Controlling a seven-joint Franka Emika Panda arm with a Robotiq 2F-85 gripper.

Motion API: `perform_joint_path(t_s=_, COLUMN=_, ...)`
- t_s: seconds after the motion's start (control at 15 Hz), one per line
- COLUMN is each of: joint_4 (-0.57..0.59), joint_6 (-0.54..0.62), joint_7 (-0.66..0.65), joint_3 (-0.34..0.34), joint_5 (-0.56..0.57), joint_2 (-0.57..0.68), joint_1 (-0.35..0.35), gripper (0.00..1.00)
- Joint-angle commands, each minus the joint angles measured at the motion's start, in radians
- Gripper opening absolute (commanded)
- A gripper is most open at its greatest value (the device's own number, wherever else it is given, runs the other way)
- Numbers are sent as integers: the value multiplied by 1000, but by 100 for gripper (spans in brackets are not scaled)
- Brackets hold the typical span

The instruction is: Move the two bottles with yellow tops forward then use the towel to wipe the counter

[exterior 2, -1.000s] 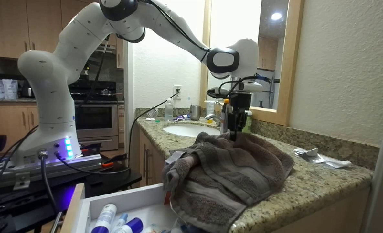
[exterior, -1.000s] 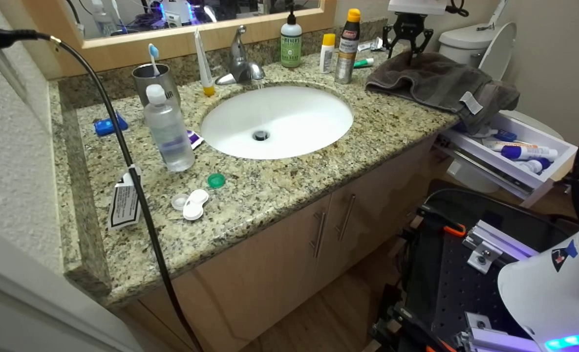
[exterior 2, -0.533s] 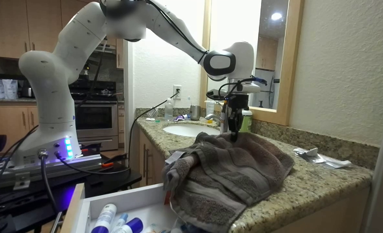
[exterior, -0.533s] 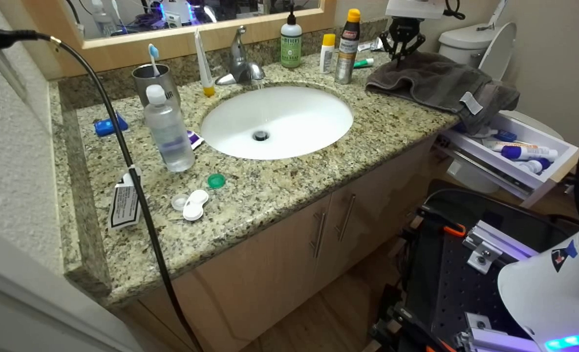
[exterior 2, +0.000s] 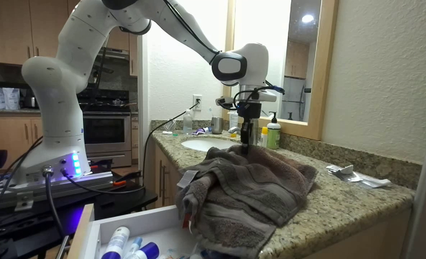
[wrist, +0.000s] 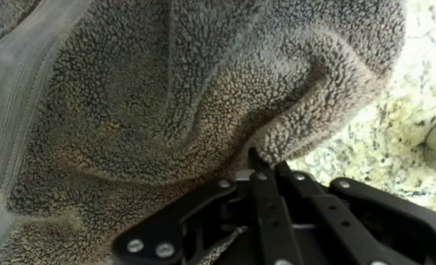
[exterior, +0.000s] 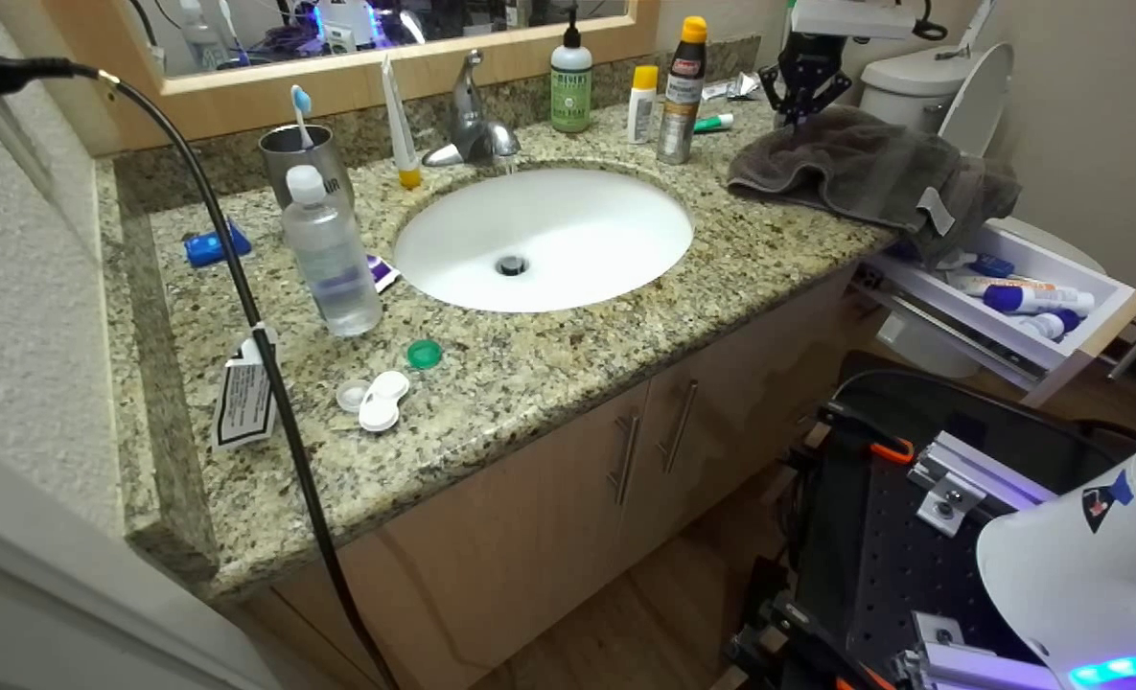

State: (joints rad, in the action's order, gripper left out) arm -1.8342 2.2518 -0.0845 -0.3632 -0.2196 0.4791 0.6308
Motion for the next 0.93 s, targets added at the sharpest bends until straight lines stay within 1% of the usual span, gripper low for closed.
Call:
perform_joint_path(t_s=0.0, joint_4=-119, joint_6=11, joint_7=96, joint_3=11, joint_5=2, joint_2=-94, joint_1=3, gripper=1)
perform_joint_path(t_s=0.27, joint_4=-201, joint_6=12, joint_7=176, joint_3=11, joint_5=17, joint_2=-170, joint_1=-21, gripper=1)
perform_joint_path(t_s=0.47, joint_4=-279, joint_6=23, joint_7=223, joint_3=6, joint_5=58, joint_2=-253, joint_1=-67, gripper=1)
perform_joint_path(t_s=0.73, joint_4=-351, joint_6=1, joint_7=241, joint_3=-7, joint_5=131, joint_2=-337, joint_1=-136, gripper=1)
perform_joint_path(t_s=0.87, joint_4=-366, joint_6=-26, joint_7=240, joint_3=-12, joint_5=176, joint_2=-359, joint_1=-157, gripper=1)
